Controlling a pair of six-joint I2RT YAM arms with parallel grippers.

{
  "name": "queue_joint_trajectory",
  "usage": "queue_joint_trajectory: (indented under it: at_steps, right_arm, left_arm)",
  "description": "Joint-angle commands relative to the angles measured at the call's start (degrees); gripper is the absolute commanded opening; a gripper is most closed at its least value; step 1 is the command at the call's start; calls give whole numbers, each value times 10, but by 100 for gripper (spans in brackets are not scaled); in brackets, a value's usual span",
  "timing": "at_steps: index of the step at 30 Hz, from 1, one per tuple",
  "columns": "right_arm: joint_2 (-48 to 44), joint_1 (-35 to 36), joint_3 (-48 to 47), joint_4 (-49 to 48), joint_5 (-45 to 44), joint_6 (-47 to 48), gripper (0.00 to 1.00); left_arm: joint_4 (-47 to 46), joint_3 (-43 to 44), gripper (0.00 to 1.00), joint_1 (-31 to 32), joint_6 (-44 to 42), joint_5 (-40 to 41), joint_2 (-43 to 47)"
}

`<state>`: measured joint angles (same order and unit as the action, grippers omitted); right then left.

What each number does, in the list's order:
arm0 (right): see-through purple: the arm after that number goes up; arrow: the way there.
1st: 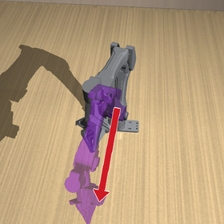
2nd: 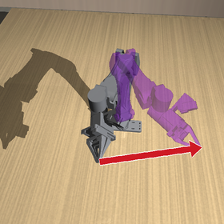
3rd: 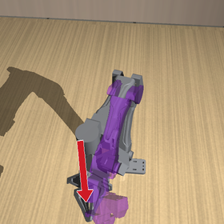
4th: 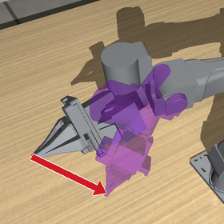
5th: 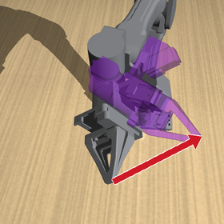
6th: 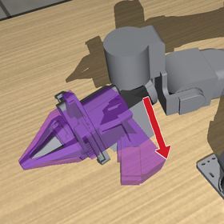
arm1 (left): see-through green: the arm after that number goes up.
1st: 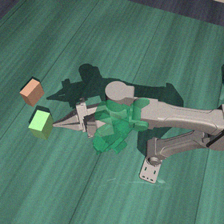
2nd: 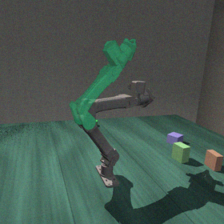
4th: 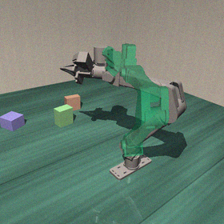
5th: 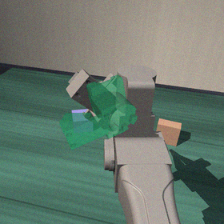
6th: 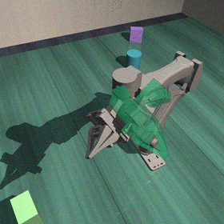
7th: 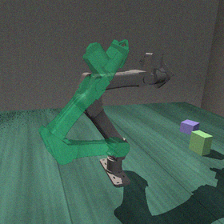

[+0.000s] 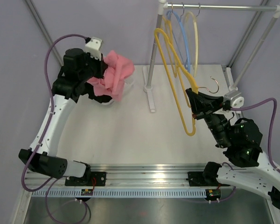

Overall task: Remove the t-shirt from the hanger
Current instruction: Place the tshirt into the basket

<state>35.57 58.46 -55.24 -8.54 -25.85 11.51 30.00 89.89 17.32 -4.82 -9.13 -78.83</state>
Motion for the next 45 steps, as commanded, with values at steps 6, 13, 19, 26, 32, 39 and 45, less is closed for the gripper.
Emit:
queue_joint_trajectory:
  at_steps: [6,13,19,26,32,39,45]
  right_arm:
    - [13,3,-34,-9,-14,7,0]
    - [0,4,-27,-8,-14,8,0]
    - [3,4,-25,-12,-13,16,0]
    - [2,4,-25,-10,-6,13,0]
    - [-6,4,-21,-11,0,12,0]
    - [-8,3,-18,-11,2,14,0]
    - [-9,3,-17,-10,4,15,0]
  left_arm:
    - [12,105,0,-44,18,-21,-57]
    - [-11,95,0,-67,12,-63,-162]
    - [-24,109,0,-83,14,-10,-296]
    - [51,193,0,-81,3,15,-451]
    - [62,205,0,-58,-23,77,-492]
    - [-5,116,35,-57,-33,74,-390]
    - [-44,50,57,-58,-39,81,-292]
